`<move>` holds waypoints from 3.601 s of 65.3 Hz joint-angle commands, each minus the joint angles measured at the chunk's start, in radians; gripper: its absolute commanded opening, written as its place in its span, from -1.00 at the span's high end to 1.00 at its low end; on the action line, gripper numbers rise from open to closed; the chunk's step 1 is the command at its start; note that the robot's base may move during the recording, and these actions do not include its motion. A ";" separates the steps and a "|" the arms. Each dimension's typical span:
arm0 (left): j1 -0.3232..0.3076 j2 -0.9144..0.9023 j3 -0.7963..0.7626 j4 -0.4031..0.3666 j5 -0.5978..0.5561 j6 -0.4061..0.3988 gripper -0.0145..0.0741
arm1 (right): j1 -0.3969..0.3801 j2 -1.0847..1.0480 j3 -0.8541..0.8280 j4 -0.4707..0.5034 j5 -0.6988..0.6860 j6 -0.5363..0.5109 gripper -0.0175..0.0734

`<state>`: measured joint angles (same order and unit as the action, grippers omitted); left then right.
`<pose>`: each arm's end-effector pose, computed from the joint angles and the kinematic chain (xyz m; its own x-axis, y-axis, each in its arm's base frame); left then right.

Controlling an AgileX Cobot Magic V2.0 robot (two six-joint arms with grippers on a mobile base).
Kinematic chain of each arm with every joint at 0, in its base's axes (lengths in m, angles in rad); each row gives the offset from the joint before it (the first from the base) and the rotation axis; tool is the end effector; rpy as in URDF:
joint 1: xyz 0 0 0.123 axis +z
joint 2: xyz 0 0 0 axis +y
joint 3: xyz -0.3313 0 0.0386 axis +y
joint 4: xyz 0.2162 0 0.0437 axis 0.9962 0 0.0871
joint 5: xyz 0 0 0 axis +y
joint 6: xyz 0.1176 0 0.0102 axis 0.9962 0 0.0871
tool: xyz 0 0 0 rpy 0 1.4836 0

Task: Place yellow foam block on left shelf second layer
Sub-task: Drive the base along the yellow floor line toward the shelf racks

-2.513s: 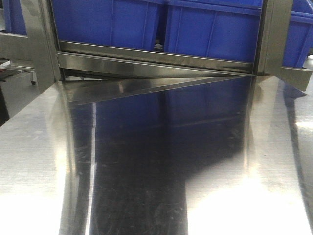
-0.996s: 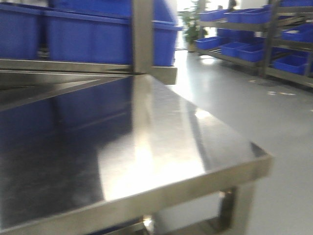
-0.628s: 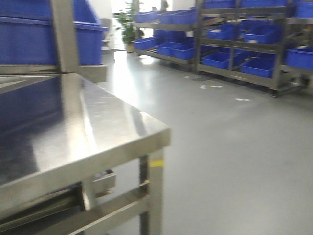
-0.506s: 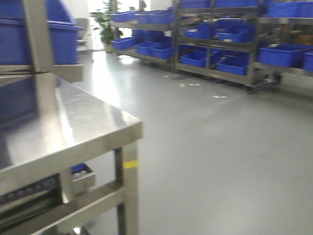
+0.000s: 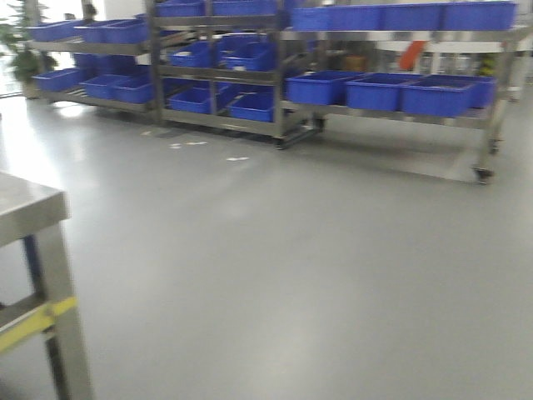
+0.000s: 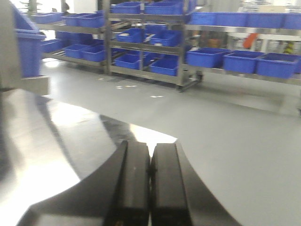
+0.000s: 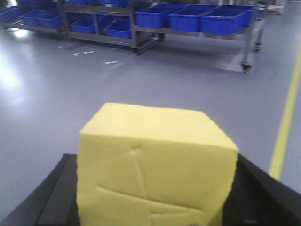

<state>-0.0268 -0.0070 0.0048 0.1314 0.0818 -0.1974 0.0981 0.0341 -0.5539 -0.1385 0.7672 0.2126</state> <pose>0.0026 0.0012 0.2044 0.0072 -0.0666 -0.9978 0.0166 0.9977 -0.0665 -0.0464 -0.0159 0.2999 -0.1534 0.0973 -0.9834 0.0141 0.9953 0.0963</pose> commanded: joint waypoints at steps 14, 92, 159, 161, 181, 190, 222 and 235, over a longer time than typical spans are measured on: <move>-0.003 0.008 0.026 -0.002 -0.088 -0.004 0.36 | -0.004 0.014 -0.026 -0.018 -0.084 -0.009 0.05; -0.003 0.008 0.026 -0.002 -0.088 -0.004 0.36 | -0.004 0.015 -0.026 -0.018 -0.084 -0.009 0.05; -0.003 0.008 0.026 -0.002 -0.088 -0.004 0.36 | -0.004 0.015 -0.026 -0.018 -0.084 -0.009 0.05; -0.003 0.008 0.026 -0.002 -0.088 -0.004 0.36 | -0.004 0.015 -0.026 -0.018 -0.084 -0.009 0.05; -0.003 0.008 0.026 -0.002 -0.088 -0.004 0.36 | -0.004 0.015 -0.026 -0.018 -0.084 -0.009 0.05; -0.003 0.008 0.026 -0.002 -0.088 -0.004 0.36 | -0.004 0.015 -0.026 -0.018 -0.083 -0.009 0.05; -0.003 0.008 0.026 -0.002 -0.088 -0.004 0.36 | -0.004 0.015 -0.026 -0.018 -0.084 -0.009 0.05; -0.003 0.008 0.026 -0.002 -0.088 -0.004 0.36 | -0.004 0.015 -0.026 -0.018 -0.084 -0.009 0.05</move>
<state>-0.0268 -0.0070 0.0048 0.1314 0.0818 -0.1974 0.0981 0.0341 -0.5539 -0.1414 0.7690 0.2126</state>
